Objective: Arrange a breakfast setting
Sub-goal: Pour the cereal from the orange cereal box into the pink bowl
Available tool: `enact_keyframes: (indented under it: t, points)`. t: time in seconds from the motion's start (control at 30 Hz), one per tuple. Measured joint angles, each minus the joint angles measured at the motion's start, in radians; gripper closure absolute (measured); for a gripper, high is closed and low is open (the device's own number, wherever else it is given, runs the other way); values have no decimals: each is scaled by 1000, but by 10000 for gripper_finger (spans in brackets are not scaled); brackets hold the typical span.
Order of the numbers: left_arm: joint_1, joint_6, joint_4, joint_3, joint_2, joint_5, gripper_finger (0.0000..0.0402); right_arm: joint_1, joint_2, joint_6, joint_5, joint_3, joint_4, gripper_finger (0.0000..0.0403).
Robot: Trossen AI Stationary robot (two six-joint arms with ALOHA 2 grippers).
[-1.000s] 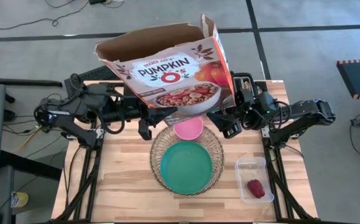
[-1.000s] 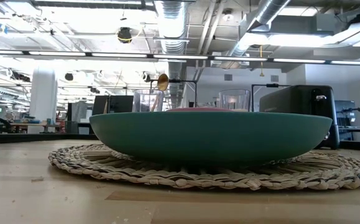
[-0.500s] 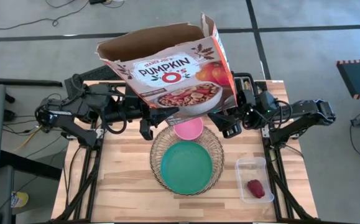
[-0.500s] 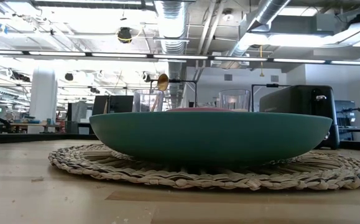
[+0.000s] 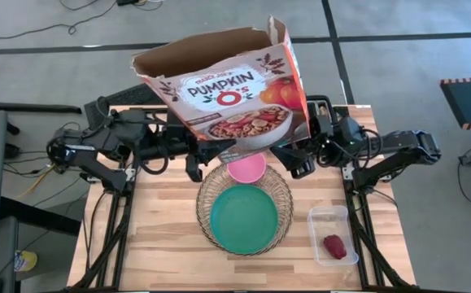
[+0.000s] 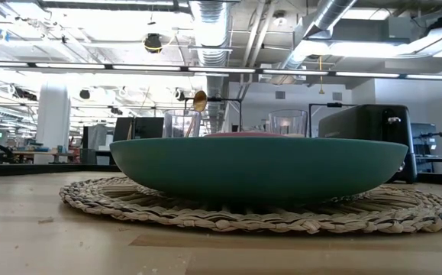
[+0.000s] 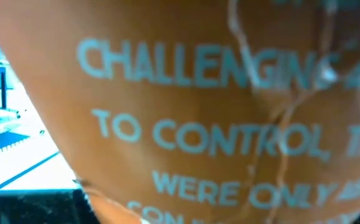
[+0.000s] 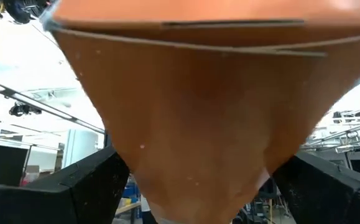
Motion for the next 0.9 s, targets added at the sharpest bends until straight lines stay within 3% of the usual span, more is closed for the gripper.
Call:
enact_keyframes:
  t: [0.8, 0.9]
  points:
    - [34, -2, -76, 3, 4, -39, 200, 2, 3, -1, 13, -2, 0, 5]
    - [35, -4, -77, 3, 4, -7, 200, 1, 3, -1, 28, -2, 2, 4]
